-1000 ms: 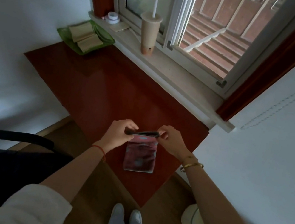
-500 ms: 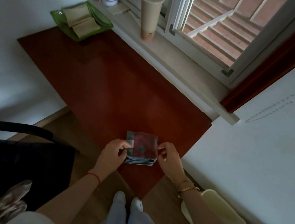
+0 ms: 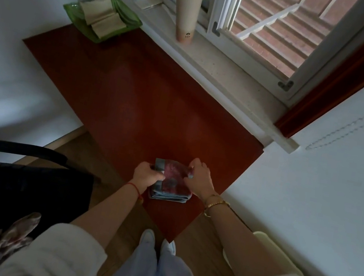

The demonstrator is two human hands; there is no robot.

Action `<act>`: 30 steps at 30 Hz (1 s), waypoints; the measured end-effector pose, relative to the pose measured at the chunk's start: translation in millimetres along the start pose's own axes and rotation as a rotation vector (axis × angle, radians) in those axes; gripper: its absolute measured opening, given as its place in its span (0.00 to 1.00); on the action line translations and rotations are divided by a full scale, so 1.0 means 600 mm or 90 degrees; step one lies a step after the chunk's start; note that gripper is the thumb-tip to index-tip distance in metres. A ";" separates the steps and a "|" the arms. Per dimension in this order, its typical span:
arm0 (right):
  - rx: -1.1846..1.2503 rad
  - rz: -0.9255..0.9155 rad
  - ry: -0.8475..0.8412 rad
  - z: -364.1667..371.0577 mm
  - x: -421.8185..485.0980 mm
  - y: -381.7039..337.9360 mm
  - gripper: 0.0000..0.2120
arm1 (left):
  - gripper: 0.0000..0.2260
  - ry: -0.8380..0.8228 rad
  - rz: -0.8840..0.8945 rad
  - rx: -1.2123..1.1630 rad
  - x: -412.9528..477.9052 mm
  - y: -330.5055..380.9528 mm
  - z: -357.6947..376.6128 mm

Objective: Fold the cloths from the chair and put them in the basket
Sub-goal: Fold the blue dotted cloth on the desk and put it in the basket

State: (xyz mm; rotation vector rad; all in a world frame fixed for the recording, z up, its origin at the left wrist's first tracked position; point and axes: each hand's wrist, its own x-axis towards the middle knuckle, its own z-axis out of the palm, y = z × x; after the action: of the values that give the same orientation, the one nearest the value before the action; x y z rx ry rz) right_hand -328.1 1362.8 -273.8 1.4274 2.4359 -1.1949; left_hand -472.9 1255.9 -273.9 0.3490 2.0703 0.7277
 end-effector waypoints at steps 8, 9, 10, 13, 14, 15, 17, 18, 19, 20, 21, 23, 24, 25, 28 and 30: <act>0.222 0.005 0.002 -0.027 -0.074 0.034 0.21 | 0.14 0.026 0.137 -0.012 -0.054 -0.008 0.015; 0.231 0.009 0.011 -0.034 -0.085 0.038 0.21 | 0.13 0.024 0.174 0.000 -0.064 -0.004 0.018; 0.241 0.018 0.025 -0.042 -0.097 0.044 0.20 | 0.11 0.022 0.211 0.014 -0.076 0.002 0.020; 0.332 0.044 0.056 -0.066 -0.141 0.066 0.17 | 0.11 -0.017 0.306 0.038 -0.112 0.021 0.036; 0.382 0.057 0.071 -0.074 -0.158 0.075 0.17 | 0.12 -0.038 0.324 0.041 -0.123 0.027 0.043; 0.438 0.076 0.090 -0.079 -0.177 0.084 0.17 | 0.13 -0.061 0.337 0.044 -0.134 0.033 0.053; 0.554 0.119 0.133 -0.085 -0.219 0.103 0.16 | 0.14 -0.115 0.355 0.050 -0.157 0.043 0.076; 0.605 0.137 0.155 -0.086 -0.242 0.113 0.15 | 0.14 -0.142 0.363 0.052 -0.170 0.046 0.089; 0.644 0.151 0.176 -0.086 -0.266 0.123 0.13 | 0.15 -0.167 0.372 0.055 -0.182 0.047 0.103; 0.672 0.162 0.196 -0.085 -0.290 0.135 0.11 | 0.15 -0.190 0.382 0.059 -0.195 0.048 0.118; 0.694 0.173 0.214 -0.084 -0.314 0.148 0.09 | 0.15 -0.216 0.389 0.060 -0.207 0.047 0.134; 0.737 0.197 0.255 -0.081 -0.365 0.179 0.06 | 0.14 -0.269 0.386 0.053 -0.233 0.044 0.168; 0.753 0.206 0.274 -0.080 -0.390 0.196 0.06 | 0.13 -0.296 0.379 0.050 -0.247 0.042 0.186; 0.764 0.214 0.285 -0.080 -0.416 0.214 0.07 | 0.11 -0.323 0.372 0.052 -0.263 0.040 0.204; 0.802 0.233 0.307 -0.083 -0.488 0.273 0.11 | 0.09 -0.383 0.351 0.064 -0.311 0.036 0.266; 0.812 0.248 0.325 -0.084 -0.515 0.301 0.08 | 0.09 -0.407 0.327 0.054 -0.331 0.031 0.299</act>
State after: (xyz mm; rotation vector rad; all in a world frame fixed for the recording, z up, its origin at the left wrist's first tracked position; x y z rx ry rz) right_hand 0.4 1224.3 -213.5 2.5215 1.2398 -2.6724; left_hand -213.2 1237.6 -209.7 1.0415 1.4089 0.7024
